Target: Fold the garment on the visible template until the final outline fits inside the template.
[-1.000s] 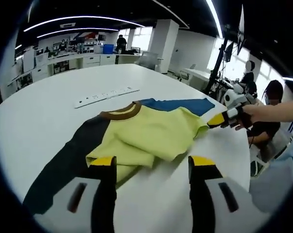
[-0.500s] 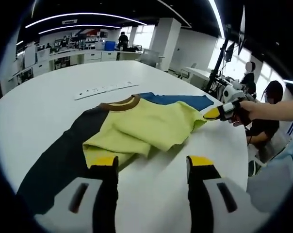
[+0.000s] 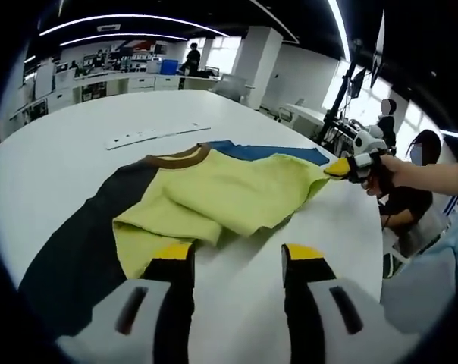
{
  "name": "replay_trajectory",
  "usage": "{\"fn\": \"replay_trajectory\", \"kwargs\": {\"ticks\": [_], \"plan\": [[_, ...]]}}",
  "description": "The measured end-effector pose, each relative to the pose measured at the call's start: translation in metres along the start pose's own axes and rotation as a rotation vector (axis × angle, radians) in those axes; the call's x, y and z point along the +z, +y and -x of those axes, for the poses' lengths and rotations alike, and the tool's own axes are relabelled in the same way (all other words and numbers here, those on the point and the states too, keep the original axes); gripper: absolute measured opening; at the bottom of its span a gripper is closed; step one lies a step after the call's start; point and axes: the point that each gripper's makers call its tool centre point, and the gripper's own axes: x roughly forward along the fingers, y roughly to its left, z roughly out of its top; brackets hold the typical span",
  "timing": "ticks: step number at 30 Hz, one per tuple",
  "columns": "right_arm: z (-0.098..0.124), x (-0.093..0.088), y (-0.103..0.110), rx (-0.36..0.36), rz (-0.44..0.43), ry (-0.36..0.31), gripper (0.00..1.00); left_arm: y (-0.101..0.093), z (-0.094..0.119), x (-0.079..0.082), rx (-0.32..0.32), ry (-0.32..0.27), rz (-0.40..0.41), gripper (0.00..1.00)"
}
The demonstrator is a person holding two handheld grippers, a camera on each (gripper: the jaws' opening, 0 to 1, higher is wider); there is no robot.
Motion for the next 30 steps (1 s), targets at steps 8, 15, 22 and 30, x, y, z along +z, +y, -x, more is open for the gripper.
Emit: {"fn": "replay_trajectory", "kwargs": {"ticks": [8,15,22,30], "plan": [[0.020,0.000,0.003,0.004,-0.009,-0.026,0.00,0.009,-0.013,-0.014,0.026,0.032,0.010,0.31],[0.023,0.003,-0.001,0.003,-0.029,-0.039,0.00,0.021,-0.019,-0.013,0.086,0.027,-0.031,0.22],[0.018,0.002,-0.002,0.005,-0.033,-0.031,0.00,0.025,-0.024,-0.007,0.101,0.006,-0.013,0.14],[0.017,0.001,-0.006,0.002,-0.040,-0.031,0.00,0.031,-0.026,0.004,0.131,-0.037,0.003,0.00]]}}
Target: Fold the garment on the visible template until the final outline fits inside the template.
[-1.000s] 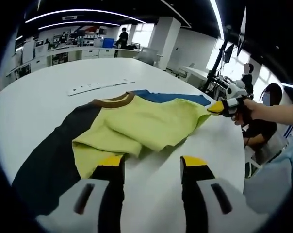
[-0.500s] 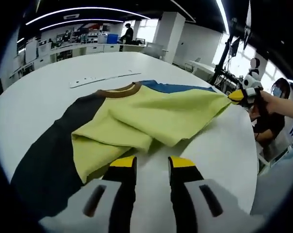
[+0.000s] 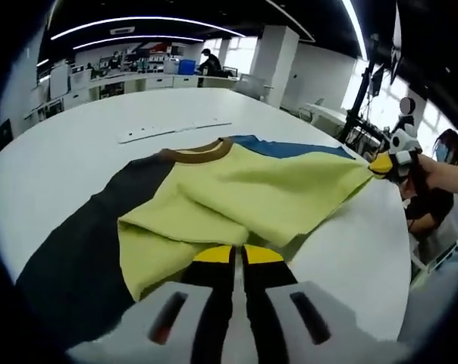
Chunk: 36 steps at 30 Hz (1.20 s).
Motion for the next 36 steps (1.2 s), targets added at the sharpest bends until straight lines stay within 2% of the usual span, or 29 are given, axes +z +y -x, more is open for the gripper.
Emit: {"fn": "replay_trajectory", "kwargs": {"ticks": [3,6,12,16,21,32,36], "plan": [[-0.001,-0.001,-0.002,0.000,-0.004,0.001,0.00,0.002,0.000,0.010,0.002,-0.014,-0.007,0.00],[-0.001,0.000,-0.002,0.000,-0.007,0.001,0.00,0.005,-0.001,0.032,0.002,-0.060,-0.003,0.00],[-0.002,0.001,-0.005,-0.001,-0.016,0.001,0.00,0.010,-0.014,0.049,-0.001,-0.049,-0.017,0.00],[-0.003,0.000,-0.009,-0.007,-0.021,0.001,0.00,0.012,-0.026,0.046,-0.001,-0.014,-0.011,0.00],[-0.002,-0.002,-0.013,-0.011,-0.037,0.000,0.00,0.011,-0.035,0.034,-0.009,0.029,-0.014,0.00],[-0.003,-0.002,-0.015,-0.013,-0.049,-0.002,0.00,0.010,-0.030,0.033,-0.011,0.026,-0.027,0.00],[-0.003,-0.002,-0.015,-0.013,-0.053,-0.004,0.00,0.010,-0.028,0.033,-0.016,0.026,-0.039,0.07]]}}
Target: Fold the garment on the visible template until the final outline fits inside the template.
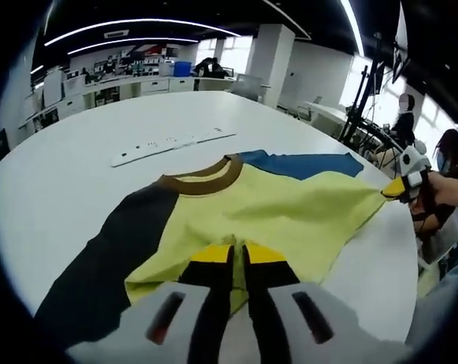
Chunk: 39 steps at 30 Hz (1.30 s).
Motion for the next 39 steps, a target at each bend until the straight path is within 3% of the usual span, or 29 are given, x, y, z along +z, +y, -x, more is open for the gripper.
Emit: {"fn": "replay_trajectory", "kwargs": {"ticks": [6,12,29,35,39], "plan": [[-0.001,-0.002,0.000,-0.001,-0.003,0.002,0.00,-0.004,0.009,-0.001,-0.010,-0.017,-0.009,0.19],[-0.002,-0.005,0.001,-0.003,-0.003,0.005,0.00,-0.004,0.016,-0.003,-0.020,-0.012,-0.025,0.21],[-0.001,-0.005,0.001,-0.007,-0.008,0.003,0.00,-0.001,0.013,-0.025,-0.032,0.053,-0.037,0.17],[-0.001,-0.005,-0.002,-0.010,-0.015,0.003,0.00,-0.002,0.012,-0.023,-0.037,0.050,-0.040,0.14],[-0.001,-0.001,-0.007,-0.011,-0.016,0.005,0.00,0.000,0.014,-0.020,-0.035,0.044,-0.033,0.06]]}}
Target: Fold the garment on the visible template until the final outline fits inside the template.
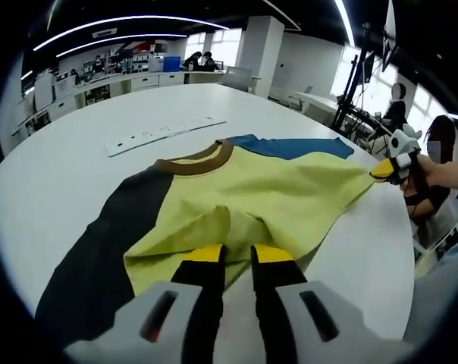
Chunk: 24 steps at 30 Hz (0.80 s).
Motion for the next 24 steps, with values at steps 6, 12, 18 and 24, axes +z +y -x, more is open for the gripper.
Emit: {"fn": "replay_trajectory", "kwargs": {"ticks": [6,12,18,24], "plan": [[-0.001,0.001,-0.001,0.003,-0.002,-0.001,0.00,0.001,0.005,-0.005,0.000,0.014,0.057,0.00],[0.000,0.005,0.000,0.003,0.006,-0.005,0.00,-0.002,0.019,-0.005,-0.003,-0.008,0.083,0.00],[0.004,0.004,-0.002,-0.028,0.061,0.017,0.00,0.002,0.045,-0.009,0.009,-0.013,0.084,0.00],[0.008,0.004,-0.003,-0.031,0.087,0.030,0.00,0.011,0.078,-0.026,0.043,-0.019,0.115,0.00]]}}
